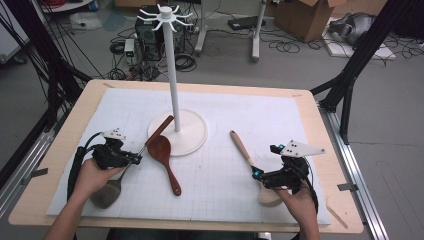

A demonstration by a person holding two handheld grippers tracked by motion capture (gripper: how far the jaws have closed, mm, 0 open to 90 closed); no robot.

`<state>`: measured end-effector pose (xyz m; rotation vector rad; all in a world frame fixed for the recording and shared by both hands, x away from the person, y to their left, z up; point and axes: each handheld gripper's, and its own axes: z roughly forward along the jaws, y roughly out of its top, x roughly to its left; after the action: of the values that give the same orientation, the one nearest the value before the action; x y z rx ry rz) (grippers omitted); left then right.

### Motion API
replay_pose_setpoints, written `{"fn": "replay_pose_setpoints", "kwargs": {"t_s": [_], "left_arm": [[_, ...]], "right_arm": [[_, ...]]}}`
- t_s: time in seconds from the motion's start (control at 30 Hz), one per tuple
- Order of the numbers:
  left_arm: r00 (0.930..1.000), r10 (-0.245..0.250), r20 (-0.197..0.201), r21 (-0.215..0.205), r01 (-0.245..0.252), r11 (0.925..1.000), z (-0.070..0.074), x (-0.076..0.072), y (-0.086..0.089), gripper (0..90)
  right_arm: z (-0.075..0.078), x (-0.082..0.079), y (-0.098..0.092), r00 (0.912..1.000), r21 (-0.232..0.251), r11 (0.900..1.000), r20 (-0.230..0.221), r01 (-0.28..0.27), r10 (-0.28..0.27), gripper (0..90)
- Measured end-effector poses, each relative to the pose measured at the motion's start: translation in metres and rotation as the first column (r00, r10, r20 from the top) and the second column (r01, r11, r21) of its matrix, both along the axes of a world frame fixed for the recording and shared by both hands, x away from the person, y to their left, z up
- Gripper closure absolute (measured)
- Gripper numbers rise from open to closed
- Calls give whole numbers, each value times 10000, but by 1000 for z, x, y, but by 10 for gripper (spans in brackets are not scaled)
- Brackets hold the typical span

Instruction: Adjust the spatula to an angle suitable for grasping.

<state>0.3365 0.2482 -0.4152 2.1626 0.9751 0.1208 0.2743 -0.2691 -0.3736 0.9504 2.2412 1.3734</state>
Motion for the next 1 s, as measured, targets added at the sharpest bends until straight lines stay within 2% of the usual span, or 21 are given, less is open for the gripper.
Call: {"fn": "replay_pose_setpoints", "kwargs": {"t_s": [0.13,0.27,0.67,1.0], "left_arm": [[9992,35,392,-19,-34,10000,6,-6,5,834],[9984,100,555,-156,-92,9998,9,-9,8,835],[9963,-31,864,-348,61,9994,20,-17,13,836],[9940,-129,1089,-372,171,9992,25,-22,14,836]], "right_arm": [[-1,3,3,9999,-10,9999,-19,-101,101,4],[-1,4,6,9998,-34,9999,-65,-168,167,4],[0,7,16,9995,2,9996,173,-281,281,5],[1,6,19,9992,155,9992,146,-378,376,5]]}}
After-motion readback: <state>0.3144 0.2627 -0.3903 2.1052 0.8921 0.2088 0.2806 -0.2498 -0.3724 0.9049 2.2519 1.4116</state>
